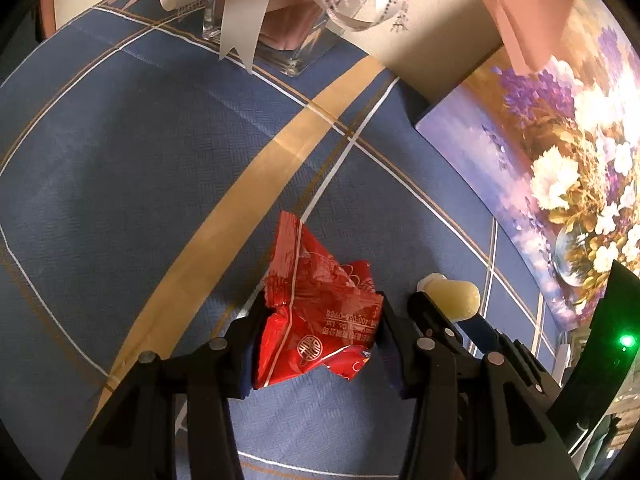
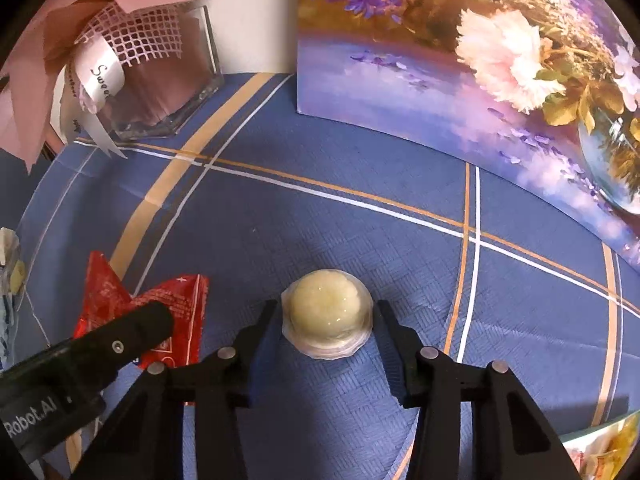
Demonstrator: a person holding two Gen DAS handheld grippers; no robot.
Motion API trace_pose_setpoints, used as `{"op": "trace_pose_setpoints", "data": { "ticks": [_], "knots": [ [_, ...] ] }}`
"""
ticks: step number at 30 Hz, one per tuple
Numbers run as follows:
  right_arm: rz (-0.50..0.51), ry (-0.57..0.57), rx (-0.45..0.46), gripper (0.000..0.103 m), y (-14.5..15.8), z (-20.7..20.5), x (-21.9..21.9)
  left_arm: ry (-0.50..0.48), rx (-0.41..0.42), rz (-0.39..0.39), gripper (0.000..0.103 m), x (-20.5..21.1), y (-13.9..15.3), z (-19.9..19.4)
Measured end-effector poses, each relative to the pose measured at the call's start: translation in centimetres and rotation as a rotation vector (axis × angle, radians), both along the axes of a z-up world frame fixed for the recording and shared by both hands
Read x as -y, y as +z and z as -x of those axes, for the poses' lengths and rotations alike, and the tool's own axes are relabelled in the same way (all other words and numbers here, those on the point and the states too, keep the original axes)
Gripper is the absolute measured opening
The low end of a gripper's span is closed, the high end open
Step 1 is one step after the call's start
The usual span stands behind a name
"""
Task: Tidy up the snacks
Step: 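Grasp the red candy packet with the left tool while the right tool grasps the jelly cup, then carry the red packet and jelly cup over the white tray with both tools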
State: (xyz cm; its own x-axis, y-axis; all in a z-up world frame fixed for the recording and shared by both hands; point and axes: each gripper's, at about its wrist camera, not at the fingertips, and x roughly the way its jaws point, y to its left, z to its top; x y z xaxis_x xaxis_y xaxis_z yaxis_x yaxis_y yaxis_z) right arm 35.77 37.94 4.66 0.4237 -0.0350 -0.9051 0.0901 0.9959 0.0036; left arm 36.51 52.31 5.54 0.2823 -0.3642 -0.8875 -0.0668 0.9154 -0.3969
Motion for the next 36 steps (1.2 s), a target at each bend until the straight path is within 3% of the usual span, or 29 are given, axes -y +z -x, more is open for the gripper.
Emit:
{"op": "trace_pose_setpoints", "data": {
  "ticks": [8,14,19,24,29,31,33,36],
  "knots": [
    [-0.112,-0.061,0.045,0.049,3.7,5.8,3.0,-0.046,0.008,0.037,0.050,1.3,2.8,3.6],
    [-0.103,-0.162,0.113,0.049,9.5,14.3,6.8,-0.166,0.037,0.078,0.050,6.0,6.8,9.2],
    [-0.070,-0.274,0.104,0.049,11.8,20.6,10.4,-0.256,0.030,0.111,0.050,10.2,8.4,13.4],
    [-0.058,-0.373,0.040,0.049,10.6,26.8,13.8,-0.319,-0.022,0.132,0.050,14.3,7.1,17.5],
    [-0.079,-0.413,-0.050,0.049,7.3,30.4,15.9,-0.356,-0.067,0.139,0.052,16.7,5.4,19.9],
    [-0.090,-0.405,-0.052,0.051,6.8,31.0,16.2,-0.361,-0.078,0.133,0.056,17.2,5.1,20.7],
    [-0.092,-0.404,-0.036,0.051,7.0,31.4,16.4,-0.353,-0.072,0.129,0.069,16.8,5.3,21.3],
    [-0.141,-0.408,-0.022,0.054,7.1,32.0,16.8,-0.340,-0.038,0.126,0.078,15.7,6.2,22.0]
  ]
}}
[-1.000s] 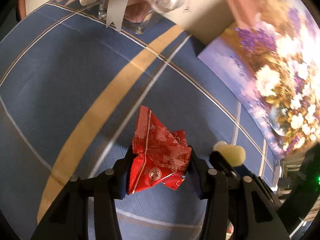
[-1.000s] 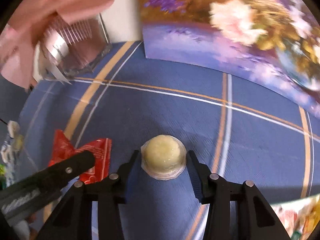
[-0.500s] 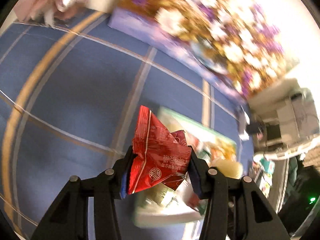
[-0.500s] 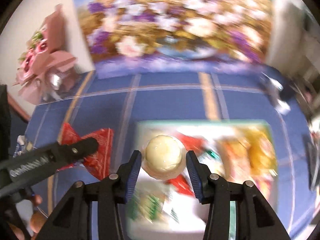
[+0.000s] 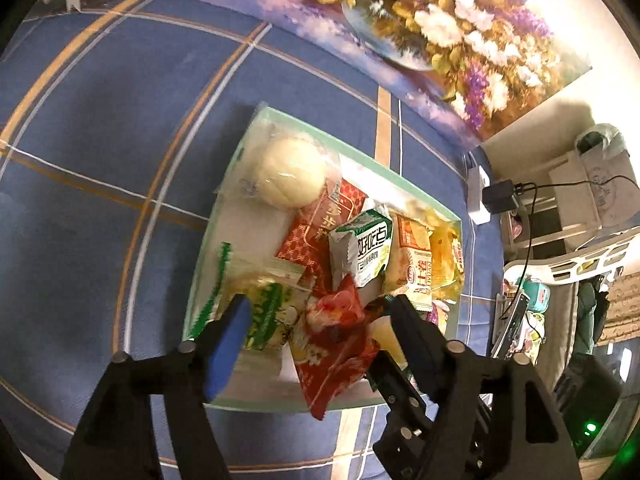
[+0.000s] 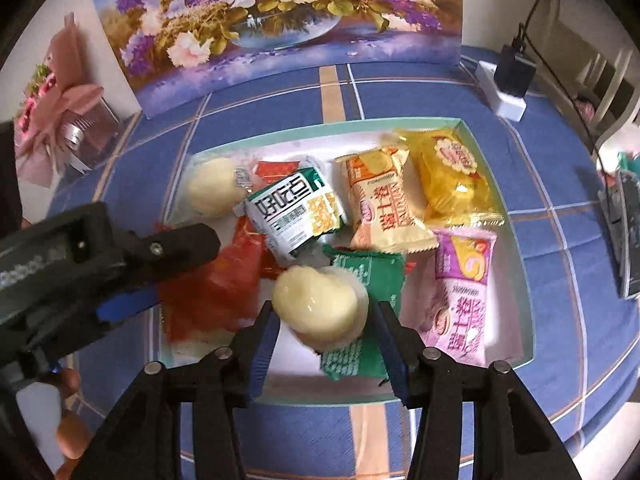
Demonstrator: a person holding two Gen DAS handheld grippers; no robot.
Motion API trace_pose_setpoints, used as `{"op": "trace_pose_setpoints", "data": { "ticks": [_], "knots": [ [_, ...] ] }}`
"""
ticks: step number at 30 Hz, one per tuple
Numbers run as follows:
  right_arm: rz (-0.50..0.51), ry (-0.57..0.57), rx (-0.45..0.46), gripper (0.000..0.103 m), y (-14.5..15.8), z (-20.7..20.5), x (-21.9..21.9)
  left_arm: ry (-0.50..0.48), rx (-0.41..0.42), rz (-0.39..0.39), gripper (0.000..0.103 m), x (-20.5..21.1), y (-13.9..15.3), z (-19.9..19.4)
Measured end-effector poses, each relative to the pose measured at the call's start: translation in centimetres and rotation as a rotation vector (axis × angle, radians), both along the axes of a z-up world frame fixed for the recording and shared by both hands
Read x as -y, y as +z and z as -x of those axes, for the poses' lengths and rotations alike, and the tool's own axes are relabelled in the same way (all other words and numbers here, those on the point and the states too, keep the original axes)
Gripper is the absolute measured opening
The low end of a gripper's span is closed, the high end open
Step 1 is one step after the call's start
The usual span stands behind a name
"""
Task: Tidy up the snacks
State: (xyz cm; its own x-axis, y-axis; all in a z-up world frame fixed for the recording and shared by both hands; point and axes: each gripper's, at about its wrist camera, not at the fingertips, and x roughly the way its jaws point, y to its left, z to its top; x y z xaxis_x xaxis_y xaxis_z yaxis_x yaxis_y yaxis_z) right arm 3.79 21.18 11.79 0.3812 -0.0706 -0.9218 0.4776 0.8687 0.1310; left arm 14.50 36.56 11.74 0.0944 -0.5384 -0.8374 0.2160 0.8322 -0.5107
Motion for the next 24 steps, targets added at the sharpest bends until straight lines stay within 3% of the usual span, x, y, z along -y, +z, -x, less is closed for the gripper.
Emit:
{"op": "trace_pose_setpoints", "data": {
  "ticks": [1,4,6,9,13,24],
  "knots": [
    [0.002,0.001,0.001,0.054,0.0,0.2,0.0,0.005,0.015,0.000,0.080,-0.5,0.3,0.2],
    [0.003,-0.003,0.005,0.054,0.1,0.8,-0.7,0.029,0.116,-0.097,0.084,-2.3,1.6,1.3],
    [0.002,-0.001,0.021,0.062,0.4,1.2,-1.2,0.046,0.199,-0.226,0.090,-3.3,2.2,2.1],
    [0.007,0.009,0.039,0.068,1.0,2.1,-2.4,0.061,0.319,-0.399,0.090,-4.6,2.8,3.4],
    [0.018,0.018,0.049,0.072,1.3,2.9,-3.6,0.038,0.411,-0.560,0.090,-5.7,2.8,4.9],
    [0.036,0.029,0.079,0.078,2.2,3.9,-5.0,0.053,0.417,-0.581,0.090,-6.7,2.4,5.9]
  ]
}}
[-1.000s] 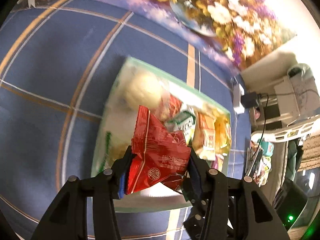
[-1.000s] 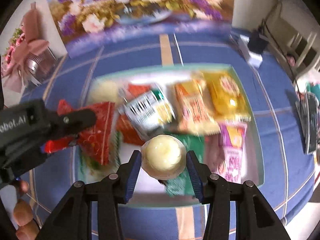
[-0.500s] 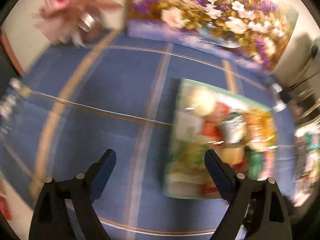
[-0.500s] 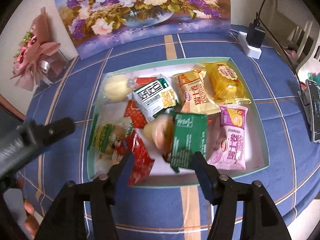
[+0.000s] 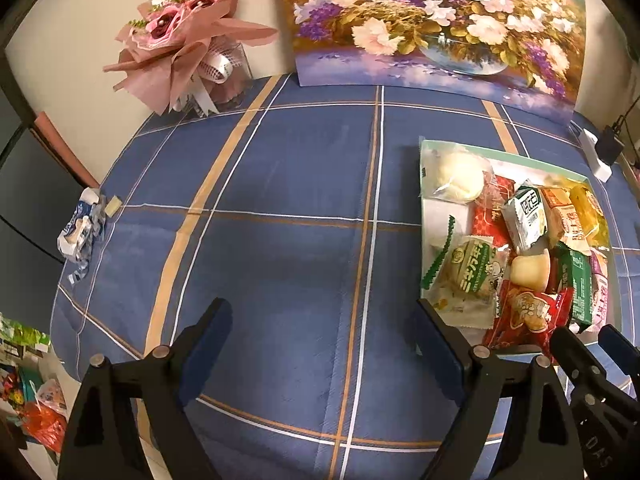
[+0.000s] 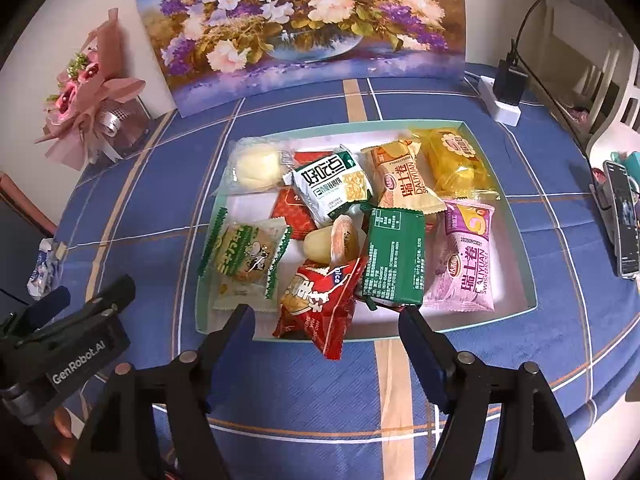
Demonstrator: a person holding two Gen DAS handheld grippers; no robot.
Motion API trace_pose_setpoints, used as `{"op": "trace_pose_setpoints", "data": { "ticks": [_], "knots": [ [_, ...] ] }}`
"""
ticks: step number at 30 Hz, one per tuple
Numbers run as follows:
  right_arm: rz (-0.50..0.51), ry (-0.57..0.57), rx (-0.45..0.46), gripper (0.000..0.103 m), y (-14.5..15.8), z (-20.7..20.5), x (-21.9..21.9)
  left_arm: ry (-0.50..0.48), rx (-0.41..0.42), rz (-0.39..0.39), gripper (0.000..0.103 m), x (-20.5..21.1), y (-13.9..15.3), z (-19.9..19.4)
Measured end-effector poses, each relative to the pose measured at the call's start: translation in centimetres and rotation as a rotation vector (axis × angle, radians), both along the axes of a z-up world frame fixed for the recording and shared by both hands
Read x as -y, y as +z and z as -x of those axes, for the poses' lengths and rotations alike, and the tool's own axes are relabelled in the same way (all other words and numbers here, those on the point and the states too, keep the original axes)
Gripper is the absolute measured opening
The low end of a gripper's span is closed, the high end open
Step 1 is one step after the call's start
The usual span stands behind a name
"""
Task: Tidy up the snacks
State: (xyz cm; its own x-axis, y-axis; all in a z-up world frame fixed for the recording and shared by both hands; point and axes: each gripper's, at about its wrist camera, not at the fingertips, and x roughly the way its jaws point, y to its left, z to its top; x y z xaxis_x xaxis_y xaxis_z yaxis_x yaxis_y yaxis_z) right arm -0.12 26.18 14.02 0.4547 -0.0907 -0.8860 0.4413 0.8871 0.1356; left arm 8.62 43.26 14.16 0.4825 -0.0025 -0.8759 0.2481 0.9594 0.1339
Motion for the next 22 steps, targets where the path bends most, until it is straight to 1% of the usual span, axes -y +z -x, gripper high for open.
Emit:
{"op": "trace_pose_setpoints", "data": {
  "ticks": [10,17,22],
  "knots": [
    [-0.006,-0.002,0.004,0.078,0.05,0.03,0.25,-0.007,-0.046,-0.005,0.090,-0.44,-0.59,-0.12],
    [-0.003,0.001,0.002,0.078,-0.02,-0.06,0.09,-0.018,-0.060,0.019,0.090,-0.49,-0.62,-0.27],
    [-0.002,0.003,0.006,0.078,0.10,-0.10,-0.01,-0.016,-0.028,0.035,0.090,-0.55,-0.05,0.06]
  ]
}}
